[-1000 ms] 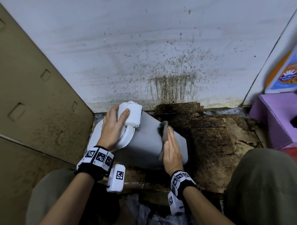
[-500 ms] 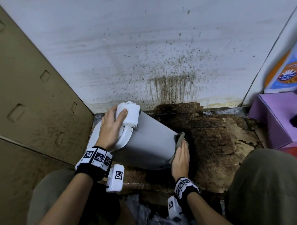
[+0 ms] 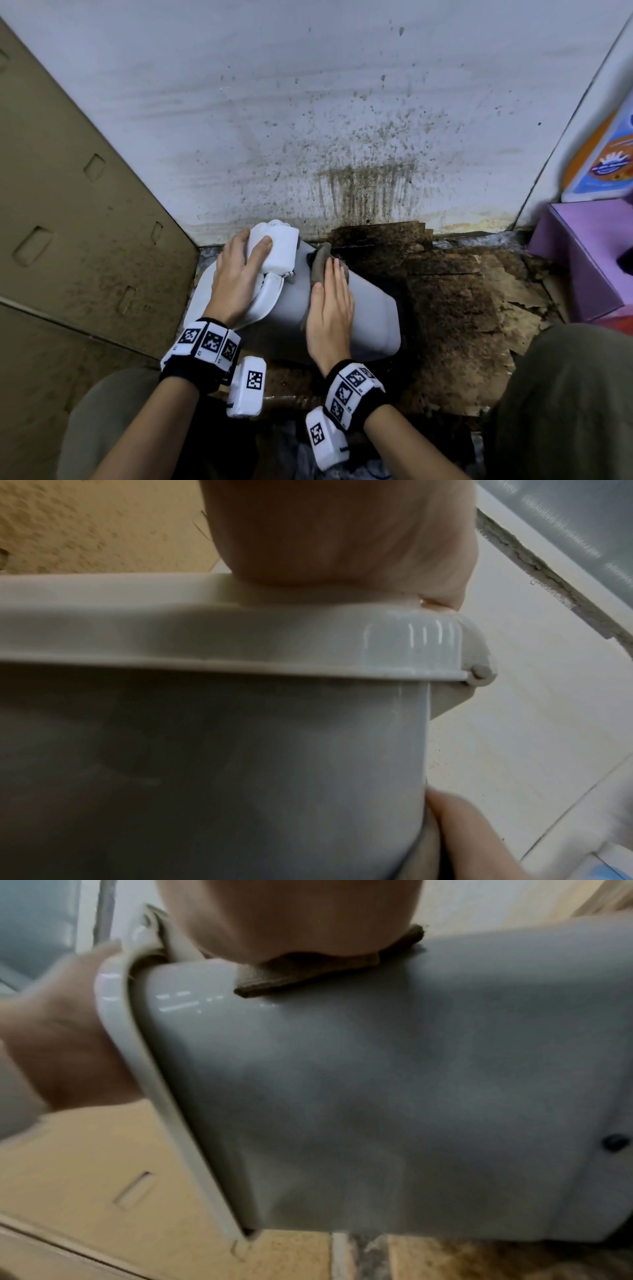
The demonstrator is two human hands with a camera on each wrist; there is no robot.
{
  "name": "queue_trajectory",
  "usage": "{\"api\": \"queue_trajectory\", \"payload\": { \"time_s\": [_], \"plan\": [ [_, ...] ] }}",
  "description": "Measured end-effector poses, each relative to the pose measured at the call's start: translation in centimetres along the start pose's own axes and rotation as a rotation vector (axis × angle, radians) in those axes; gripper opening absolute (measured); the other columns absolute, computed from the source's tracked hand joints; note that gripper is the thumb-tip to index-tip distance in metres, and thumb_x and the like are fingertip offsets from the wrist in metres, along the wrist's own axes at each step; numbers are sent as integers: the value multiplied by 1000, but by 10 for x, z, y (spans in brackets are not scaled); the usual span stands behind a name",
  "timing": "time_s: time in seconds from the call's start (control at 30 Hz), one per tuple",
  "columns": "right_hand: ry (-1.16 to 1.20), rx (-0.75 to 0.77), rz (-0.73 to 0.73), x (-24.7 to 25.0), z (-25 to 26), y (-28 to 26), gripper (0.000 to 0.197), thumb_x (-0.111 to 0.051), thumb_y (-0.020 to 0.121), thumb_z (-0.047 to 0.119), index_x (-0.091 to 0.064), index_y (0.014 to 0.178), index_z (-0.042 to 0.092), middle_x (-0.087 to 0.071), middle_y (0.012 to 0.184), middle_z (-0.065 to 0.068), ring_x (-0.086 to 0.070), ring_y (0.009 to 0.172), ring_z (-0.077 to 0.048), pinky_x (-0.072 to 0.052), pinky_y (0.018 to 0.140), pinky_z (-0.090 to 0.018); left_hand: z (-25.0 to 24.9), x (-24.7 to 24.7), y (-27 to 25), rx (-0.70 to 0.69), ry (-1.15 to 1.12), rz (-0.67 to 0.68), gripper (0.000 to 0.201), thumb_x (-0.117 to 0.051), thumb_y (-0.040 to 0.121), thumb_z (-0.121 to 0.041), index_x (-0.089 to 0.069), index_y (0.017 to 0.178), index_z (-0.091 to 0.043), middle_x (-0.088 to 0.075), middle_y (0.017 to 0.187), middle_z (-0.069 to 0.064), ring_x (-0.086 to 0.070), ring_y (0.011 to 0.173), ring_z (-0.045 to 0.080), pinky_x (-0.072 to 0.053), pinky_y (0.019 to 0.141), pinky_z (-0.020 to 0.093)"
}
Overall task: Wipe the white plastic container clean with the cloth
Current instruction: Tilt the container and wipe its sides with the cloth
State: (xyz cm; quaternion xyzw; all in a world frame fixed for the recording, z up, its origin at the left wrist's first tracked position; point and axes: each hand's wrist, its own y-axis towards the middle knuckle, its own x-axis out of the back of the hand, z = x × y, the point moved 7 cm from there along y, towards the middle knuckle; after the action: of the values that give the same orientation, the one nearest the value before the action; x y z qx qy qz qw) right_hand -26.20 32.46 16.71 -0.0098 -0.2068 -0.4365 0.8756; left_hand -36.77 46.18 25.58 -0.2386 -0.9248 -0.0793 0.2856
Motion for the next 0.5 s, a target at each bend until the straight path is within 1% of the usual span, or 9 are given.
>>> {"api": "queue_trajectory", "payload": {
  "time_s": [0.07, 0.13, 0.17, 0.2, 0.27, 0.37, 0.43, 0.5],
  "plan": [
    [-14, 7, 0, -1, 6, 0, 67, -13, 98, 48, -19, 159, 22, -10, 162, 17, -6, 152, 0, -4, 124, -23, 0, 1, 0, -1, -1, -1, 84, -36, 80, -80, -41, 148, -31, -41, 152, -4, -31, 138, 9, -25, 115, 38],
    [-25, 53, 2, 2, 5, -2, 63, -16, 101, 45, -21, 159, 21, -14, 166, 10, -9, 153, -2, -7, 124, -25, 1, 0, -1, -5, -10, -2, 85, -36, 79, -80, -42, 147, -31, -42, 150, -5, -30, 132, 3, -24, 112, 34],
    [-28, 76, 9, 4, 2, -2, 61, -18, 102, 44, -22, 159, 21, -16, 166, 8, -10, 153, -3, -9, 124, -26, 0, -1, -2, -9, -15, -4, 85, -36, 78, -81, -42, 147, -31, -42, 149, -6, -29, 130, 2, -23, 111, 33],
    [-28, 98, 22, 6, -2, -1, 60, -18, 103, 42, -22, 159, 21, -17, 167, 7, -10, 153, -3, -11, 124, -26, 0, -1, -2, -13, -17, -9, 85, -36, 78, -81, -43, 146, -30, -43, 148, -5, -30, 131, 4, -24, 112, 34],
    [-23, 142, 67, 9, -11, 1, 58, -18, 104, 39, -22, 159, 21, -18, 167, 6, -11, 153, -4, -13, 124, -28, 1, -1, 0, -10, -18, -18, 86, -37, 77, -82, -45, 145, -30, -44, 148, -4, -32, 135, 9, -24, 116, 38],
    [-27, 177, 111, 15, -32, 4, 56, -18, 106, 35, -21, 159, 18, -19, 167, 5, -12, 154, -6, -14, 124, -28, 3, 0, 2, -2, -31, -22, 86, -39, 77, -82, -46, 144, -29, -45, 148, -5, -33, 135, 7, -25, 119, 41],
    [-15, 143, 116, 22, -53, 3, 54, -19, 106, 35, -19, 158, 23, -18, 167, 6, -12, 153, -5, -11, 125, -26, 4, 0, 3, -6, -34, -29, 85, -40, 77, -82, -48, 143, -29, -46, 146, -5, -35, 137, 10, -25, 120, 43],
    [-2, 52, 117, 31, -79, 1, 50, -19, 106, 36, -14, 156, 33, -14, 167, 9, -10, 153, -1, -9, 125, -23, 7, 0, 4, 4, -46, -32, 87, -42, 77, -83, -47, 144, -28, -46, 146, -6, -36, 139, 13, -26, 120, 46]
  ]
}}
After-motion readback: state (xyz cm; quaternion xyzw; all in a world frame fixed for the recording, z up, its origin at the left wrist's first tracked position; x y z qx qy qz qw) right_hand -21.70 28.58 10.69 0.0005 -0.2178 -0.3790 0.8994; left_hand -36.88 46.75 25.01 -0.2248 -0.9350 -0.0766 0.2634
